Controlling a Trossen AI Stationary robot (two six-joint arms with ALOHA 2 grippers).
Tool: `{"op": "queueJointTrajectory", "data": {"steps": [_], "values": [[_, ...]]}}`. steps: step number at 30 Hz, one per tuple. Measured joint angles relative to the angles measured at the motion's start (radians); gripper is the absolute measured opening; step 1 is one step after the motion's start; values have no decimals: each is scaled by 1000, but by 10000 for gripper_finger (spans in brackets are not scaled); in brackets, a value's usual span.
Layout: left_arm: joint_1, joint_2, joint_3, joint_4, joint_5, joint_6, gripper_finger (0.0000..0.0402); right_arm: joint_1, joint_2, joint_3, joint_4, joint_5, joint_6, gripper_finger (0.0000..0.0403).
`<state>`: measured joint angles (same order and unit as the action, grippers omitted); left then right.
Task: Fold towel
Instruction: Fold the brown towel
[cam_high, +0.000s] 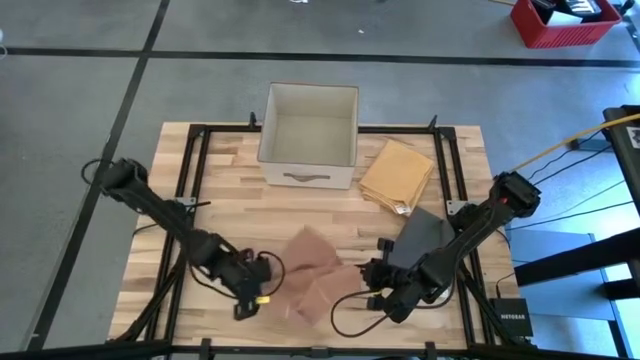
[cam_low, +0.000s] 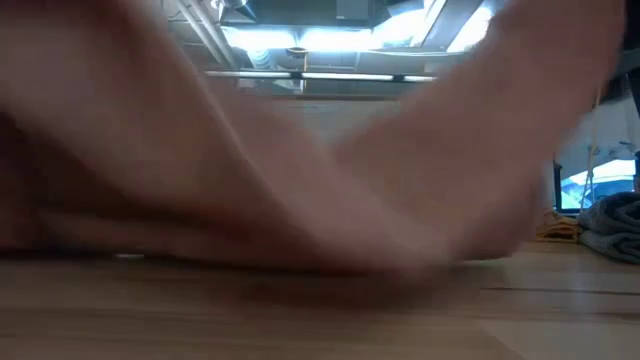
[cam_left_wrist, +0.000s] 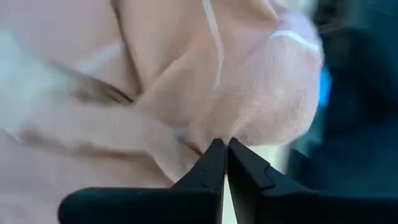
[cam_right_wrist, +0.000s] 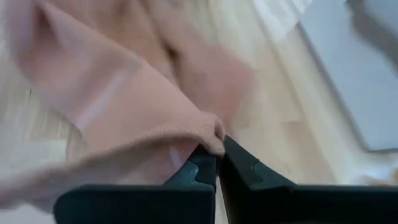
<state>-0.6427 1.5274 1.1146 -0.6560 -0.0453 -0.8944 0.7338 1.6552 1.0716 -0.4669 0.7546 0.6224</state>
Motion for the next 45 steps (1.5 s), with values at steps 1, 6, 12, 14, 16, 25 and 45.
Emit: {"op": "queueJointTrajectory", "data": {"steps": [1, 6, 12, 14, 16, 25, 45], "values": [[-8, -17, 39, -37, 25, 0, 7, 0, -8, 28, -46, 4, 0, 9], [-20, -151, 239, -229, 5, 73, 2, 0, -48, 171, -333, 58, -6, 9], [-17, -284, 287, -352, -501, 162, 5, -1, -70, 224, -480, 191, 54, 9], [-17, -286, 287, -428, -586, 146, 2, -1, -70, 203, -465, 188, 86, 9], [-14, -277, 264, -475, -606, 111, 3, -1, -68, 163, -431, 170, 124, 9], [29, -206, -7, -378, -567, -1, 43, -1, -67, -87, -92, 62, 159, 9], [115, -49, -41, 146, -358, 268, 154, -1, -66, -134, -56, 49, 158, 9]]}}
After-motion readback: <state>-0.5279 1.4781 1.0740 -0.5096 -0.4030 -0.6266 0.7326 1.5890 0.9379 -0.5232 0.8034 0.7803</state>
